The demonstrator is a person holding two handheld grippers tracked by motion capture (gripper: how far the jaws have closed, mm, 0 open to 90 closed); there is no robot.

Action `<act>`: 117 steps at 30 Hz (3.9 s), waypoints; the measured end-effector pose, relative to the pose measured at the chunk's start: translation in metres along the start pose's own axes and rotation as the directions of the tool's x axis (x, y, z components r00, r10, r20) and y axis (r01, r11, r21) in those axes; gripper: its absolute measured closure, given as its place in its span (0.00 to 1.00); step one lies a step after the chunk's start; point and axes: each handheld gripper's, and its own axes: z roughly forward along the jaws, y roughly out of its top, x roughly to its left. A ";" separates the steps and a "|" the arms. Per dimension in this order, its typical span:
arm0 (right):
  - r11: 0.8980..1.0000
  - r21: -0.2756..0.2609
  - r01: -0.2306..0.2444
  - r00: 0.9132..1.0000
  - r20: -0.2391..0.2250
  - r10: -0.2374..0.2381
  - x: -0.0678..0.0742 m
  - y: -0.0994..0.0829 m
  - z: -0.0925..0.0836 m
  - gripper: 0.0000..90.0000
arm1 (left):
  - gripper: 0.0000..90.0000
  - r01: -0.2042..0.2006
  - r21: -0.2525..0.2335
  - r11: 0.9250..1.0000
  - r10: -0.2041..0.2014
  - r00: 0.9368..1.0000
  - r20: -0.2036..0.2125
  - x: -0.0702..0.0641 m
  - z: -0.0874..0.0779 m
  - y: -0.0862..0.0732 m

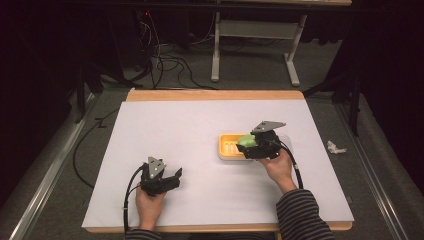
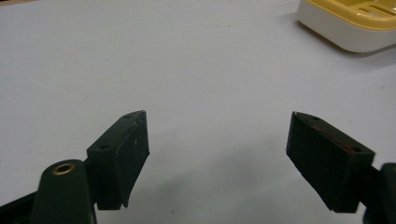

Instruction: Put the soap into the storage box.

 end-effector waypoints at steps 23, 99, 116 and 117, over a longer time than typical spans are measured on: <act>0.998 0.044 -0.039 0.999 0.005 0.039 -0.005 -0.002 0.038 0.29 | 0.24 -0.001 0.000 1.000 0.001 1.000 0.002 0.000 0.000 0.000; 0.998 -0.058 -0.023 0.999 0.038 0.025 0.001 -0.006 -0.009 0.29 | 0.24 -0.002 -0.001 1.000 0.002 1.000 0.003 0.000 0.000 0.000; 0.993 -0.101 -0.059 0.998 0.029 0.062 -0.001 -0.015 -0.026 0.31 | 0.24 -0.006 0.005 1.000 0.006 1.000 0.000 -0.001 0.001 -0.001; 0.993 -0.101 -0.057 0.997 0.043 0.061 -0.001 -0.016 -0.026 0.31 | 0.24 -0.007 0.005 1.000 0.007 1.000 0.000 -0.001 0.001 -0.001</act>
